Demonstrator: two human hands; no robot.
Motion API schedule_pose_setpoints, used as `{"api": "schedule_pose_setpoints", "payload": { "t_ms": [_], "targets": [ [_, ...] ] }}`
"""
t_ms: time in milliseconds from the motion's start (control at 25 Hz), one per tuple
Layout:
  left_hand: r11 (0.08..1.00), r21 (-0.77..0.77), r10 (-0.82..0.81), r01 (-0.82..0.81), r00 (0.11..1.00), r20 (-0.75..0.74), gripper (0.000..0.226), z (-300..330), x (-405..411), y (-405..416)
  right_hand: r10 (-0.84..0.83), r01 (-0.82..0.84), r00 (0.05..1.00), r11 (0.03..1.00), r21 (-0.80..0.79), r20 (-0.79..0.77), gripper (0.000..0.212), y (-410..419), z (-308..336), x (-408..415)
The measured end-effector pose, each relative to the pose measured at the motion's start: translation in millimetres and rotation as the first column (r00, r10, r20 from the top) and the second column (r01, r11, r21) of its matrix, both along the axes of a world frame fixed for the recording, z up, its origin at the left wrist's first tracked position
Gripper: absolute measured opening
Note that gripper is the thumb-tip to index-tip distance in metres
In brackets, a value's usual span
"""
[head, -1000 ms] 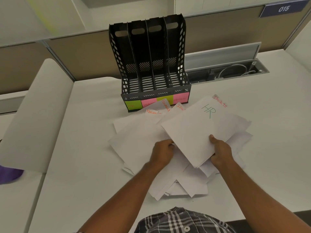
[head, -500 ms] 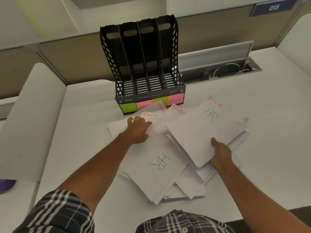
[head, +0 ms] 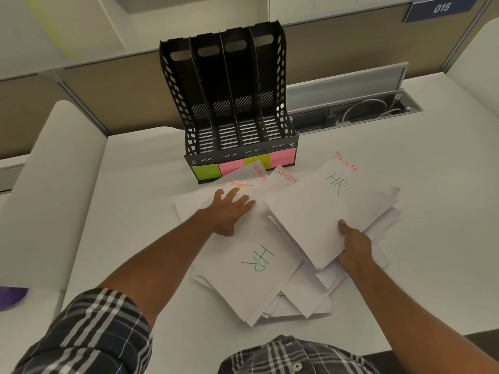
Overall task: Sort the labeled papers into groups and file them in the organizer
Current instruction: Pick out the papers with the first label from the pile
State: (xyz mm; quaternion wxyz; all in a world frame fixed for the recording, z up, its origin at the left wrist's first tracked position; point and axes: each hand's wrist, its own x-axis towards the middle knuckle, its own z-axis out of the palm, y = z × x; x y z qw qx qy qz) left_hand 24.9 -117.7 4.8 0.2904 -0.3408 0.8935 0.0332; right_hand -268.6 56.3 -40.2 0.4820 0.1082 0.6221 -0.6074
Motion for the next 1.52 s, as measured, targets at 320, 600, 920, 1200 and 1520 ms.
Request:
{"api": "schedule_pose_setpoints", "payload": {
  "t_ms": [320,600,920,1200,1520],
  "targets": [
    [0.99,-0.143,-0.023,0.007,0.993,-0.114,0.059,5,12,-5,-0.001,0.001,1.0,1.0,0.006,0.004,0.034,0,-5,-1],
    [0.938,0.032,0.344,-0.346,0.91,-0.232,0.034,-3,48,16,-0.012,0.011,1.0,0.999,-0.038,-0.017,0.032,-1,-3,1],
    [0.771,0.106,0.606,-0.628,0.673,-0.424,0.022,-20,110,50,-0.012,0.012,1.0,1.0,-0.026,0.001,0.042,2,-2,-2],
    [0.645,0.063,0.611,-0.762,0.465,-0.641,0.015,-5,156,48,0.018,-0.018,1.0,0.999,0.031,0.006,0.021,1,-5,-5],
    [0.992,-0.103,0.012,-0.077,0.853,-0.522,0.014,1,86,45,0.018,-0.019,1.0,1.0,0.024,0.009,0.027,1,-5,-4]
  ]
}}
